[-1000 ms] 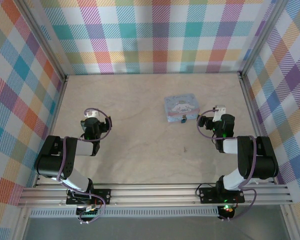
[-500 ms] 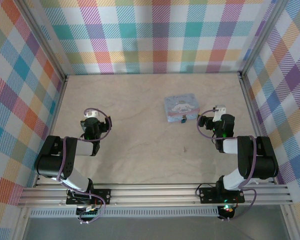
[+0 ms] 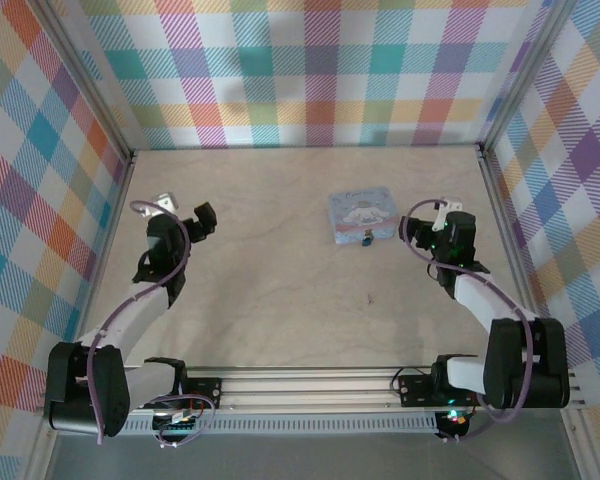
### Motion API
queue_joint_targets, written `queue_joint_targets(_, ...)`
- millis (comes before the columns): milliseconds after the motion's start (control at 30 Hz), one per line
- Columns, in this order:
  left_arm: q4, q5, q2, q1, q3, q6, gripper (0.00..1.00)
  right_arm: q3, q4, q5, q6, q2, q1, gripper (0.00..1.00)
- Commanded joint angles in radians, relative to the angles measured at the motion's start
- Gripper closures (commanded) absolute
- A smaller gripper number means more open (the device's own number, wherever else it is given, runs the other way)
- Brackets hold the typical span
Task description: Unlock a padlock with a key
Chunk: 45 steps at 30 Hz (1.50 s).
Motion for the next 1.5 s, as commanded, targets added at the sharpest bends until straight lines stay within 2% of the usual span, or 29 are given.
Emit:
queue_joint_targets(0,-0.184,0.171,0.015,-0.008,0.044,-0.188,0.0,0.074,-0.327,-0.045,0.148,-0.065,0.027,0.0)
queue_joint_targets(167,-0.203,0.295,0.04,-0.075,0.057,-0.292,0.0,0.088,-0.541,-0.155,0.327,-0.149,0.098,0.02)
queue_joint_targets(300,-0.169,0.362,0.089,-0.174,0.068,-0.35,0.0,0.09,-0.682,-0.152,0.364,-0.167,0.211,0.09)
queue_joint_targets(433,-0.121,0.402,0.152,-0.273,0.094,-0.379,0.0,0.063,-0.726,-0.18,0.366,-0.129,0.284,0.17)
queue_joint_targets(633,-0.085,0.397,0.212,-0.361,0.11,-0.385,0.0,0.108,-0.781,-0.148,0.356,0.0,0.366,0.28)
queue_joint_targets(933,-0.066,0.372,0.24,-0.397,0.084,-0.389,0.0,0.26,-0.894,-0.019,0.377,0.221,0.472,0.38)
queue_joint_targets(1467,-0.083,0.371,0.239,-0.398,0.08,-0.375,0.0,0.309,-0.922,0.035,0.431,0.361,0.526,0.49)
